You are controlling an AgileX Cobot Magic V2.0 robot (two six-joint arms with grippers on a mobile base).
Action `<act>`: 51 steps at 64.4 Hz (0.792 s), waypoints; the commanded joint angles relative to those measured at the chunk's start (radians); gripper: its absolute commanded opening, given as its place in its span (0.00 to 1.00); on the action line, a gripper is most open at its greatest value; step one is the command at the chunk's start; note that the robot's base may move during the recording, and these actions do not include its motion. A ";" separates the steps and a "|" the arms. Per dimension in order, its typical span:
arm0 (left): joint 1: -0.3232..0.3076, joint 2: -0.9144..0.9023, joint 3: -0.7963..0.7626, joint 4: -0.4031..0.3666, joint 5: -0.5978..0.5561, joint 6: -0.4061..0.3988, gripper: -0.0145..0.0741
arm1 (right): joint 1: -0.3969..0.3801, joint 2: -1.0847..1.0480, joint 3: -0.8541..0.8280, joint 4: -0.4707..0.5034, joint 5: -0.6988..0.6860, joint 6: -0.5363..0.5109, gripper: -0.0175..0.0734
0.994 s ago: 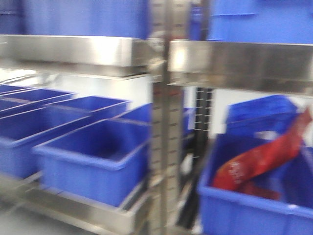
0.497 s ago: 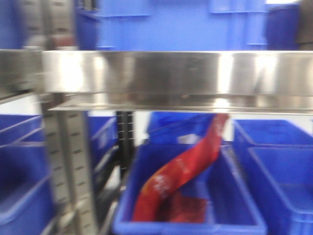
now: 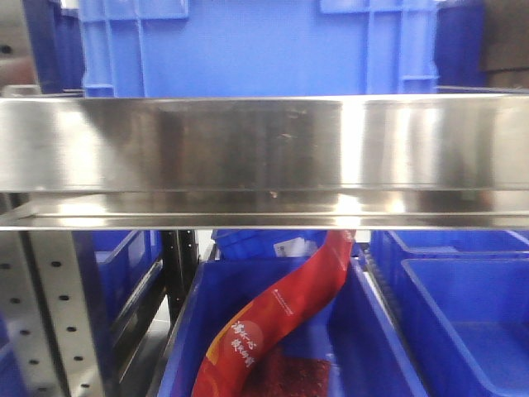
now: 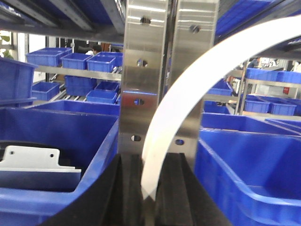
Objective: Grab PVC pipe and place in blue bin
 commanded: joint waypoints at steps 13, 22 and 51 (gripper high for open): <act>0.001 0.009 0.000 0.000 -0.020 0.000 0.04 | -0.002 0.014 0.003 -0.009 -0.033 -0.004 0.01; 0.001 0.009 0.000 0.000 -0.021 0.000 0.04 | -0.002 0.014 0.003 -0.009 -0.033 -0.004 0.01; 0.001 0.009 0.000 0.000 -0.021 0.000 0.04 | -0.002 0.014 0.003 -0.009 -0.033 -0.004 0.01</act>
